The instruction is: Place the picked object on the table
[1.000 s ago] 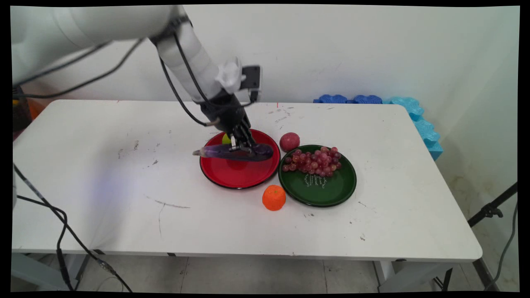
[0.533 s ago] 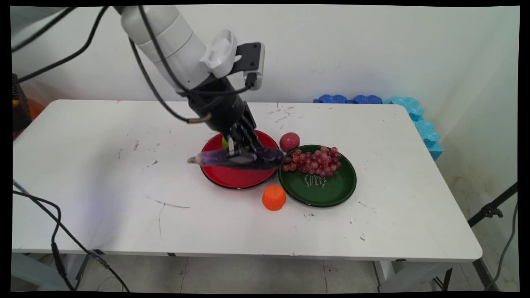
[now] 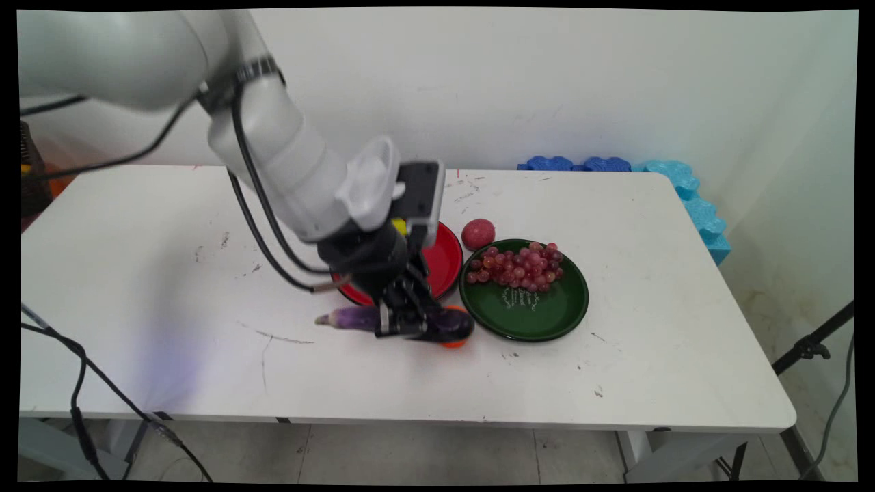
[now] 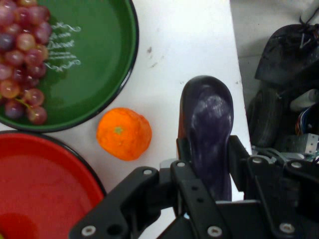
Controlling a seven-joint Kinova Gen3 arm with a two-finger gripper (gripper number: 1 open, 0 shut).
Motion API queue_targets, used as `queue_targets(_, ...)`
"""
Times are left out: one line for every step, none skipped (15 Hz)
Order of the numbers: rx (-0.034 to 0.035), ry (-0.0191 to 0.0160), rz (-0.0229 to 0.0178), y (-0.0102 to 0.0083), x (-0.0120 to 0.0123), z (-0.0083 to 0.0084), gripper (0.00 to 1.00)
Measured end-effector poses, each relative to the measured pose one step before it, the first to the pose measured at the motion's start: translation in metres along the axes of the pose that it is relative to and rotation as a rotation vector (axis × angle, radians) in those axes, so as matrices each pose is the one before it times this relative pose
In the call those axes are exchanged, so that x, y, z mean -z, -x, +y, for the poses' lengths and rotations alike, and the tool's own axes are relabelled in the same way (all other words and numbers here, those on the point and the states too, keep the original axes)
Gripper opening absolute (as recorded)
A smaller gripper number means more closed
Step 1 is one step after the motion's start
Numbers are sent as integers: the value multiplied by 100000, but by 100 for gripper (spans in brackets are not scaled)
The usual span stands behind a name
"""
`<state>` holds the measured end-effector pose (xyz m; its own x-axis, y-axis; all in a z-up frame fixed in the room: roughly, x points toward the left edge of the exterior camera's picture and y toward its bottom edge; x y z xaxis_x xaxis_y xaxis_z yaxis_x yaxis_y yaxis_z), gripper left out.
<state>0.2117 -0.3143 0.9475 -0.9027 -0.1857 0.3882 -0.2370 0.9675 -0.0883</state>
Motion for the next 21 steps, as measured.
queue_targets(-79, -68, -313, 362, -1077, 263, 0)
queue_targets(52, -34, -260, 323, -889, 198, 0)
queue_targets(1, -84, -216, 321, -1000, 155, 0)
queue_targets(159, -115, -170, 303, -910, 135, 0)
queue_targets(268, -65, -102, 250, -746, 118, 0)
queue_targets(225, -75, -60, 254, -809, 114, 0)
queue_targets(282, -100, 5, 227, -738, 100, 0)
queue_targets(320, -73, 2, 191, -620, 80, 0)
queue_targets(250, -65, 271, 166, -681, 77, 0)
queue_targets(218, -47, 315, 142, -601, 63, 0)
queue_targets(155, -40, 267, 119, -504, 48, 0)
queue_targets(233, 12, 381, 103, -521, 52, 0)
queue_targets(205, 24, 353, 97, -478, 55, 0)
queue_targets(132, 11, 261, 83, -373, 51, 0)
queue_targets(84, 10, 158, 50, -224, 37, 0)
queue_targets(115, 27, 218, 68, -311, 51, 0)
queue_targets(70, 10, 250, 90, -319, 56, 0)
queue_targets(26, 30, 203, 72, -245, 40, 0)
queue_targets(-4, 38, 151, 40, -145, 22, 0)
queue_targets(-21, 42, 270, 78, -201, 40, 100)
queue_targets(-28, 48, 277, 66, -119, 36, 100)
